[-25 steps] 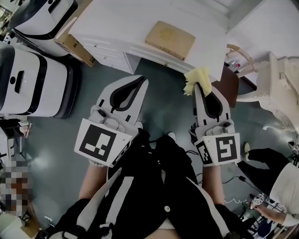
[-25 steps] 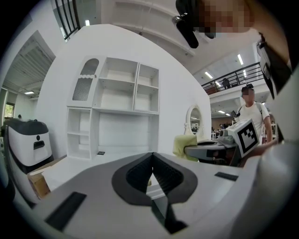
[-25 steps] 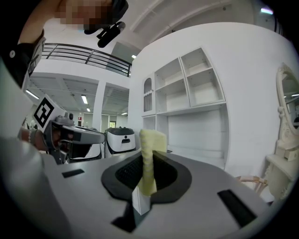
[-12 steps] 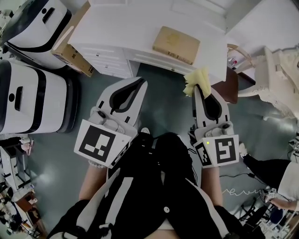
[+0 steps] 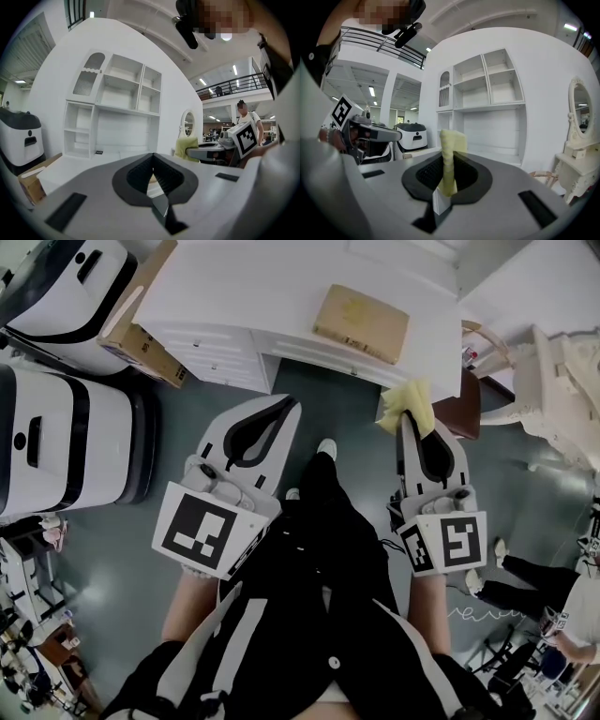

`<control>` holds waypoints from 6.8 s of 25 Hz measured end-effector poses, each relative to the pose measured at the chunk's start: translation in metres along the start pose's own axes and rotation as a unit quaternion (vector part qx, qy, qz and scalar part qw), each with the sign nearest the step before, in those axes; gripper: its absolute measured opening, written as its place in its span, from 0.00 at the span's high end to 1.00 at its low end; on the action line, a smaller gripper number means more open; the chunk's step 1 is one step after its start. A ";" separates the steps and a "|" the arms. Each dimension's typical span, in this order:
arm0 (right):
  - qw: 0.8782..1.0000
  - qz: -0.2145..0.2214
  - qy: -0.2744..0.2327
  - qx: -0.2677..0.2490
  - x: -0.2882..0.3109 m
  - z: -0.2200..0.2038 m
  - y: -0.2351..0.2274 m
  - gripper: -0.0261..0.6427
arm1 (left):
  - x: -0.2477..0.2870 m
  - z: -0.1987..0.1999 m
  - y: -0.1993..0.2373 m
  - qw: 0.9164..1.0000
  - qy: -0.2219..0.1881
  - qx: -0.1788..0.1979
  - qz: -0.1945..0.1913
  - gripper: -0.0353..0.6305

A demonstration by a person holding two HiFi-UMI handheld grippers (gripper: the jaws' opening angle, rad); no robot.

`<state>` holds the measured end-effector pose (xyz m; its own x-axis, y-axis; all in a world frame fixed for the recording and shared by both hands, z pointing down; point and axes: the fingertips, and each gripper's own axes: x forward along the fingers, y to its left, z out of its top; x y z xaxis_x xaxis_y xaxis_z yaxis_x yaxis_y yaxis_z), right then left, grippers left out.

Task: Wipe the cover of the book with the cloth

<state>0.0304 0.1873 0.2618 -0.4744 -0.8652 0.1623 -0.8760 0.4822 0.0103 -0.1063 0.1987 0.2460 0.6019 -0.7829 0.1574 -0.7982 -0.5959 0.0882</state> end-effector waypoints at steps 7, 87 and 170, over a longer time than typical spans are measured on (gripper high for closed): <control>1.000 0.019 0.005 -0.007 0.033 0.000 -0.006 0.91 | 0.013 0.002 0.027 1.000 -0.010 -0.003 0.022 0.94; 0.995 0.024 0.086 0.038 0.271 -0.034 -0.181 0.91 | 0.333 -0.157 0.189 0.944 0.292 -0.151 -0.016 0.73; 0.939 -0.080 0.336 0.006 0.328 -0.199 -0.247 0.91 | 0.330 -0.222 0.188 0.902 0.328 -0.279 -0.026 0.76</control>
<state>0.1088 -0.1884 0.5084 -0.1776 -0.6433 0.7448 -0.9341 0.3483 0.0781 -0.0634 -0.1324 0.5332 0.6416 -0.3733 0.6701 -0.7670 -0.3030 0.5656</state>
